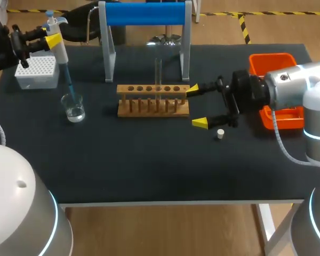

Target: Invert the test tube, pick up the pipette, mount the tip to pipette, aspirate from beaker and dispense into the tube, eject the tip, return the pipette, and cap with the stopper.

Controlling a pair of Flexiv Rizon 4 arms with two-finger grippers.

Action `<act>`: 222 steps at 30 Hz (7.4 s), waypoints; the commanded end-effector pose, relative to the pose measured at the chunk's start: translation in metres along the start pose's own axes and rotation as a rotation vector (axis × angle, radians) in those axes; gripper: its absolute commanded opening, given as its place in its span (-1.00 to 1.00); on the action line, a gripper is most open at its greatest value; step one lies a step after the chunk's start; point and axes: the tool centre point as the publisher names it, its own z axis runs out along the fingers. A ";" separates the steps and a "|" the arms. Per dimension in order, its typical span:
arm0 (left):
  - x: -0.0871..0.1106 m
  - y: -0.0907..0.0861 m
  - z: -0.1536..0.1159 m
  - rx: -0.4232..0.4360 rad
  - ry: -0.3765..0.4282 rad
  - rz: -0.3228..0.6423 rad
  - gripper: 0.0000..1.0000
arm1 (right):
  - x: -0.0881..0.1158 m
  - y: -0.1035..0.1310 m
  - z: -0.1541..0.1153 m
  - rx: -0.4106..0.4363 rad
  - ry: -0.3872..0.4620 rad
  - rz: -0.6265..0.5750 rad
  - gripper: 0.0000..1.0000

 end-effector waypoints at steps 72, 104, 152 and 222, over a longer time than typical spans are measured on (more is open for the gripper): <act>-0.002 0.001 -0.001 -0.005 0.005 -0.001 -1.00 | -0.047 -0.006 0.222 0.283 -0.394 0.120 1.00; -0.002 0.001 -0.001 -0.005 0.005 -0.001 -1.00 | -0.061 -0.043 0.237 0.334 -0.566 0.155 1.00; -0.014 0.029 -0.008 -0.001 0.006 0.004 -1.00 | -0.060 -0.044 0.237 0.343 -0.576 0.156 1.00; -0.031 0.094 -0.016 -0.006 0.022 0.002 -1.00 | -0.060 -0.044 0.237 0.343 -0.576 0.156 1.00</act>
